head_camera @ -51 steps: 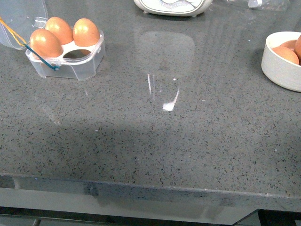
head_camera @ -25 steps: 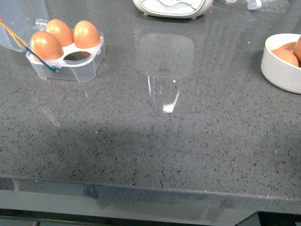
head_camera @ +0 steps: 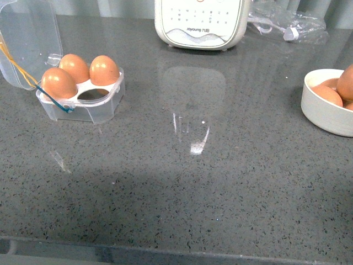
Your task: Put egg into box
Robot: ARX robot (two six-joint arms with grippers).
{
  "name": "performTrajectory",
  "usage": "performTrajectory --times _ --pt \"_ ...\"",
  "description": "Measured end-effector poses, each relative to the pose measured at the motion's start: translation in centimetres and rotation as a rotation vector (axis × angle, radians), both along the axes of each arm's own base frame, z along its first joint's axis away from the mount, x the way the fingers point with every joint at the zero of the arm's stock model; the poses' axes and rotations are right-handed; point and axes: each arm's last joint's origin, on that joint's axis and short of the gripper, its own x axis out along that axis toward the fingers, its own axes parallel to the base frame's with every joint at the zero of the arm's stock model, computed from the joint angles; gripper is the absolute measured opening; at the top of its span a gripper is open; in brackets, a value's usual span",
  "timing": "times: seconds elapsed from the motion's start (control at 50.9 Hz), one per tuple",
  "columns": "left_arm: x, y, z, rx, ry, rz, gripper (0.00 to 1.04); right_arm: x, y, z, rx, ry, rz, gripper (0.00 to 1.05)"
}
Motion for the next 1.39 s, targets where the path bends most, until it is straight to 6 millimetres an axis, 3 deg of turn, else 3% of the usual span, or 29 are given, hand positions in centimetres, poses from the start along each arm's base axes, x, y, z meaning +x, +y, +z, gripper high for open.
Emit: performTrajectory --times 0.648,0.746,0.942,1.394 --pt "0.0 0.0 0.0 0.0 0.0 0.0 0.98 0.0 0.0 0.0 0.0 0.0 0.0 0.97" --pt "0.0 0.0 0.0 0.0 0.0 0.0 0.98 0.2 -0.2 0.1 0.087 0.243 -0.187 0.97" --pt "0.0 0.0 0.0 0.0 0.0 0.0 0.98 2.6 -1.7 0.7 0.15 0.321 -0.215 0.97" --pt "0.0 0.0 0.0 0.0 0.0 0.0 0.98 9.4 -3.9 2.2 -0.038 0.312 -0.017 0.97"
